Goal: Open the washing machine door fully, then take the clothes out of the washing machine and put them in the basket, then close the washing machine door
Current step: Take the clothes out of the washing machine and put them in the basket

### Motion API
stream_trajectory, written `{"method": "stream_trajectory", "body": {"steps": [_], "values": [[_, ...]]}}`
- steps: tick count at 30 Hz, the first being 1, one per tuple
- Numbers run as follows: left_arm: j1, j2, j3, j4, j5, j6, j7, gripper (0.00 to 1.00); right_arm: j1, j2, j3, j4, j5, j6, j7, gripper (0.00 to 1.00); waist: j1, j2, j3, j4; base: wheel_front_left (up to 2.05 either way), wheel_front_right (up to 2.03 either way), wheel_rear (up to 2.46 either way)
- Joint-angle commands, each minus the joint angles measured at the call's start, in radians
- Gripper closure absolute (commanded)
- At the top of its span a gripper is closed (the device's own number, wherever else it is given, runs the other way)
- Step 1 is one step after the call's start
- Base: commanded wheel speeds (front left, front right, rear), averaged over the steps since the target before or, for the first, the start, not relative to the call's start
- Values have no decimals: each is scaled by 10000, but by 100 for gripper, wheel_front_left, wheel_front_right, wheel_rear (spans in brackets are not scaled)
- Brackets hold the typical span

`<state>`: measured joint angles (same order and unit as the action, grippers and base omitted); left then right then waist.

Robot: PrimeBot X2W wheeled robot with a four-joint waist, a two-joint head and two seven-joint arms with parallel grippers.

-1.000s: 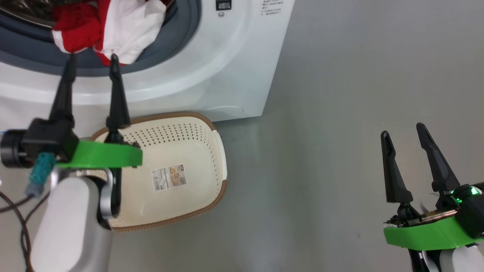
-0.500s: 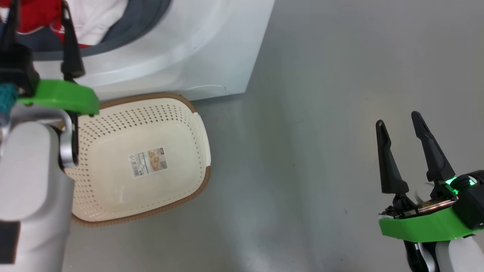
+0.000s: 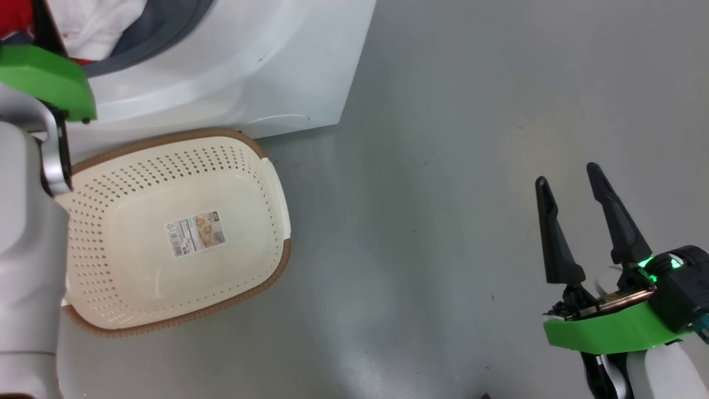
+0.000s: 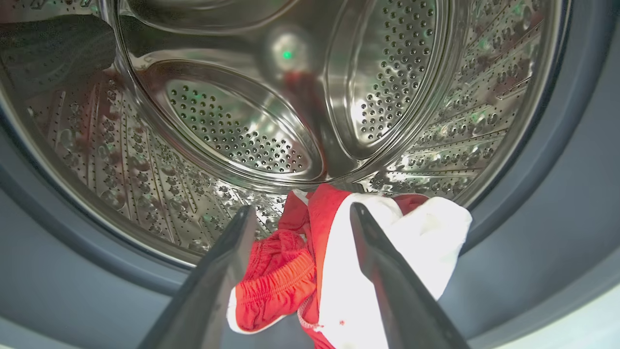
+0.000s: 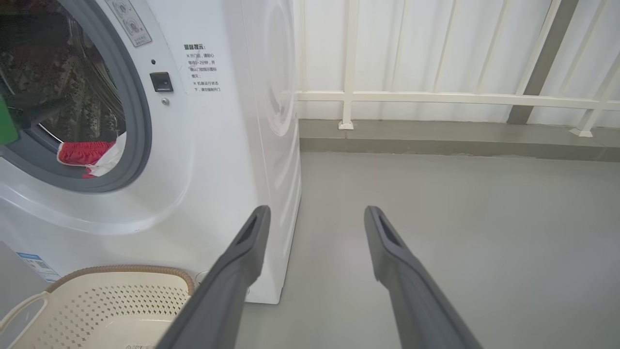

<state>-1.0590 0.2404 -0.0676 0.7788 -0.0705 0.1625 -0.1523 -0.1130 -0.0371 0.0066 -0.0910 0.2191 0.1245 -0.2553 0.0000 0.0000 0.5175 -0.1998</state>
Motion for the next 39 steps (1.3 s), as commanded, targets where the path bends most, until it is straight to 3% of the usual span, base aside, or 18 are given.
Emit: {"method": "stream_trajectory", "body": {"steps": [1,12,19,39], "values": [[-211,506,227,-148,28,108,-5,0,-147,-131,216,-188,14,62,-65,0,0,0,-1,-19,0,0,0],[-1158,1273,366,1868,-220,-99,386,0,-120,-131,556,23,9,62,-65,0,0,0,-51,-452,0,0,0],[-1486,1385,330,2793,-365,-189,820,0,-178,-131,681,76,22,62,-65,0,0,0,-2,-679,0,0,0],[-1962,2089,-188,4081,-95,314,1271,0,-384,-131,1080,161,226,62,-65,0,0,0,423,-1259,0,0,0]]}}
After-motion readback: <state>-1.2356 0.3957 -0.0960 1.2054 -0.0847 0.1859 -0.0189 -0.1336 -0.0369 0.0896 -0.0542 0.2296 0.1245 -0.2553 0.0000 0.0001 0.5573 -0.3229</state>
